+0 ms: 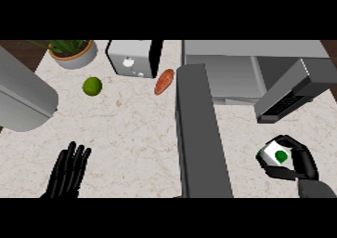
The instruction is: Pick up the milk, place it into the microwave and close the microwave
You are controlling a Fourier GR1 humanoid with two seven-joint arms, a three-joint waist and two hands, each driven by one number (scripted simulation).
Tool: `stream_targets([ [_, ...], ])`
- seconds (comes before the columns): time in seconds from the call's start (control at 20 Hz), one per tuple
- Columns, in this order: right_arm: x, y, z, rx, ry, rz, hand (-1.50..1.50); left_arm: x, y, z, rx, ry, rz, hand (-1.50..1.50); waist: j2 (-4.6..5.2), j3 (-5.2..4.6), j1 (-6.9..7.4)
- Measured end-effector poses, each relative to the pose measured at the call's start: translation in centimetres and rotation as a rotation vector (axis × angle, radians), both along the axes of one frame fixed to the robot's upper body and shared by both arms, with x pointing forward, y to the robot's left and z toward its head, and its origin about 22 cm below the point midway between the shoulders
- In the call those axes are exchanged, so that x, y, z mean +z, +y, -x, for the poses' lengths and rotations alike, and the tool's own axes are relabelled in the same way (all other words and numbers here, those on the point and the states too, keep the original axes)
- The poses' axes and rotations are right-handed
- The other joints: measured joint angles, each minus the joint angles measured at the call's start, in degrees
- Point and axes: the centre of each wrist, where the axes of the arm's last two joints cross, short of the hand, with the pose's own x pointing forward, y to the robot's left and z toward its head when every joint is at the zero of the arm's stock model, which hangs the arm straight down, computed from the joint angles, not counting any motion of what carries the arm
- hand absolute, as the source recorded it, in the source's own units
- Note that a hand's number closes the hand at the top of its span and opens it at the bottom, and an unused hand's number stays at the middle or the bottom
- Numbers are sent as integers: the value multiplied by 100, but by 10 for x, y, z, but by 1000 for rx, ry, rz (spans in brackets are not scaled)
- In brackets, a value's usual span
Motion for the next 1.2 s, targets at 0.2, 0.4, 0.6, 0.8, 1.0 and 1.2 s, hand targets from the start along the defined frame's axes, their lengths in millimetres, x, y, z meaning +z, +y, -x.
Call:
stream_targets([
  [0.2, -4, 24, -11, -57, -7, 22, 150, -3, 7, 2, 7, -1, 0, -150, 2, -7, -7],
  [0.4, -5, 47, -24, -74, -44, -37, 150, -4, 13, 2, 8, 2, -2, -150, 10, 0, -29],
  [0.6, -7, 70, -31, -54, -63, -96, 150, -3, 21, -4, 9, 5, -2, -150, 15, 6, -38],
  [0.8, -7, 99, -39, -20, -94, -151, 150, -7, 29, 0, 20, 18, -2, -150, -1, 18, -86],
  [1.0, 0, 117, -44, 8, -134, -177, 150, -6, 35, 0, 24, 21, -1, -150, -13, 23, -116],
  [1.2, 13, 128, -53, 3, -178, -169, 150, -14, 39, 5, 30, 26, 7, -150, -16, 25, -123],
])
